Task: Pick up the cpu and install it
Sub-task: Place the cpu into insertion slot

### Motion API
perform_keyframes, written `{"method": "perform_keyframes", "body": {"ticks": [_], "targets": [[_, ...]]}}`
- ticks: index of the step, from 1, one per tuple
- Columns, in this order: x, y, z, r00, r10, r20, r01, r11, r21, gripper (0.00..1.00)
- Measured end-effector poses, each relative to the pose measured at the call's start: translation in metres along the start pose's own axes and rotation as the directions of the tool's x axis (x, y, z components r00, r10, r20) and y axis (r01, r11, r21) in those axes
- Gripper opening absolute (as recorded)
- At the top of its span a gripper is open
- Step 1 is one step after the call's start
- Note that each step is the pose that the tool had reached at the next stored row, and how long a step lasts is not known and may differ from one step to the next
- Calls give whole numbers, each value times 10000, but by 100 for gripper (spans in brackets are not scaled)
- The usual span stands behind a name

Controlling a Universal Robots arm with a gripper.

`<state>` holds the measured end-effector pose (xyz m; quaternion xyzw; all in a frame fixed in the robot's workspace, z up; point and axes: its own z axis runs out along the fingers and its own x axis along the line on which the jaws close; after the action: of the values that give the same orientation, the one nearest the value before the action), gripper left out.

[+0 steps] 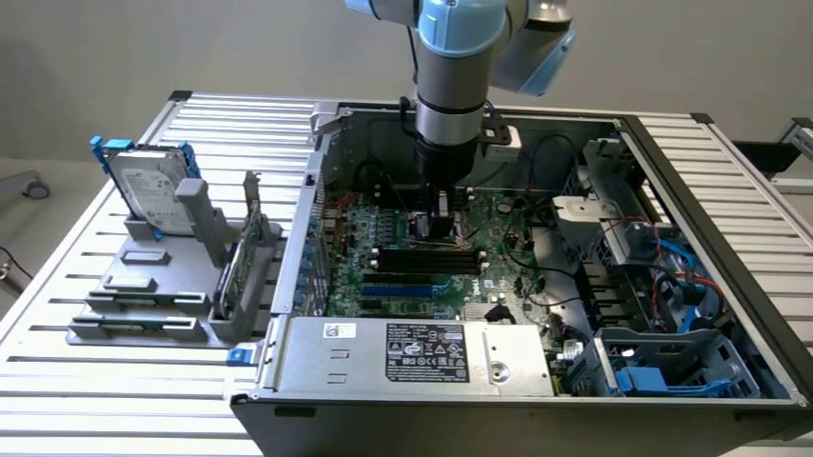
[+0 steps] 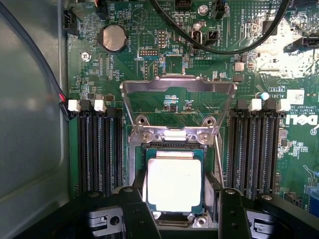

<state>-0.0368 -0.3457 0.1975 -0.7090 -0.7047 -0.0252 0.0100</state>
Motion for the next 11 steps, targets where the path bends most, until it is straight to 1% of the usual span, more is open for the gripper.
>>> {"method": "perform_keyframes", "body": {"ticks": [4,11], "targets": [[1,0,1,10000,8,34,-8,10000,0,54],[5,0,6,10000,13,64,-13,10000,-1,54]]}}
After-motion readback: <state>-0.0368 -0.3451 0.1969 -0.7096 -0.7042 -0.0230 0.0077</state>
